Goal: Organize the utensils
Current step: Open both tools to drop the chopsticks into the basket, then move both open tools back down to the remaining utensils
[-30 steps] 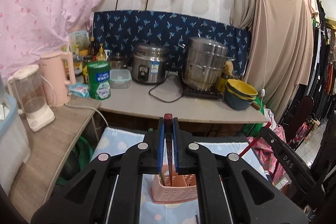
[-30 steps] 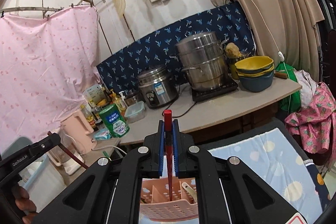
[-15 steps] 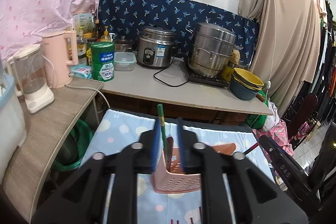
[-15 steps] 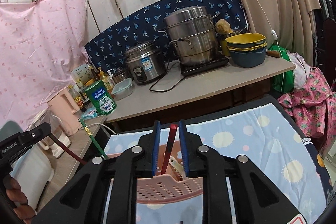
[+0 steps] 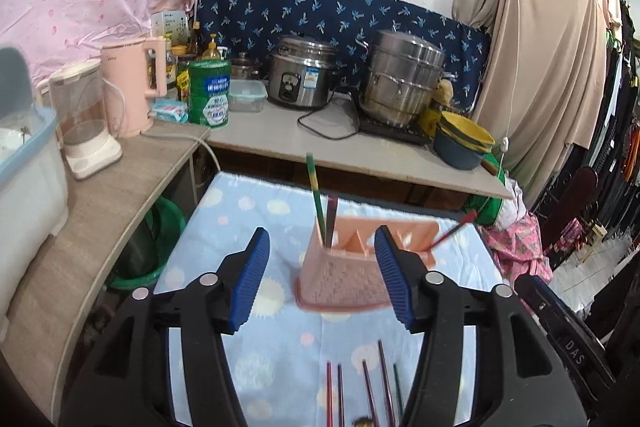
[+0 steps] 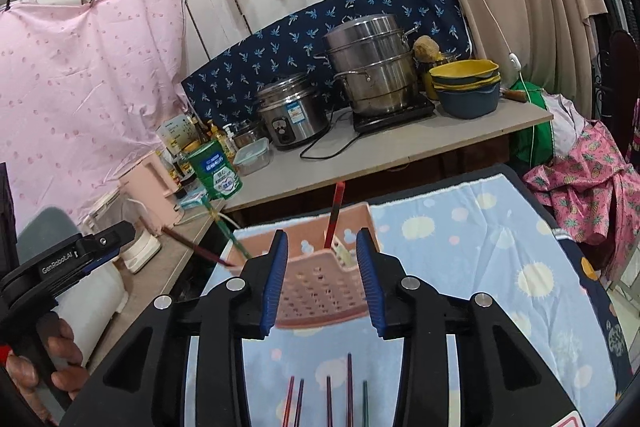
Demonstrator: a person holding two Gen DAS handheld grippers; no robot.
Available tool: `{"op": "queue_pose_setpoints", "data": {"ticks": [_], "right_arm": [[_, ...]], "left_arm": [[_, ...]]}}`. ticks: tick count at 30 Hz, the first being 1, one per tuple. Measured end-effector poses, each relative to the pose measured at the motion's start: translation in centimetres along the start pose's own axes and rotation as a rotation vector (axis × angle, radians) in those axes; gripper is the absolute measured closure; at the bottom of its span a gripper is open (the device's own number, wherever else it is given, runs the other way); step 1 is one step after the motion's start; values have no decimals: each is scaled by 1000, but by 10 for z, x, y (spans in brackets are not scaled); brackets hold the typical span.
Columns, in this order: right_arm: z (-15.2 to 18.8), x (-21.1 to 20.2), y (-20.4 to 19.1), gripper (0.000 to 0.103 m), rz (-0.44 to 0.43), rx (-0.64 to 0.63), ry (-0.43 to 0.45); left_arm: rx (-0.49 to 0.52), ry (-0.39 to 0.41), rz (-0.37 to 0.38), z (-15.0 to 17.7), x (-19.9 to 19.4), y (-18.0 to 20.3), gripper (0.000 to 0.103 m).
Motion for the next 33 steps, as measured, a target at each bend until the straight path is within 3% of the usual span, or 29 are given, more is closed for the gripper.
{"op": "queue_pose_setpoints", "data": {"ticks": [8,18,24,33], "right_arm": [[101,-63,17,68,30,-3,-188],[207,-110,26,68,90,-179,-364],[229,-111,30,68,95,-200,-404],[243,-109,30,71,99,-207,-431]], "left_arm": [[42,-143,-5,97,-39,0,49],[139,-295,-40,204,-70,-8,49],[144,-342,-42,241,-82,-11,49],[152,-369,-13,257,-87,-4,49]]}}
Point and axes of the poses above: each gripper's, at about its wrist camera, not at the fingertips, and x roughly the way its jaws point, y to its right, z to its underside, the point moved 6 cm from there along x, roughly the way its jaws point, and after that the axes turned 12 degrees about y, right-handed, at the moved point
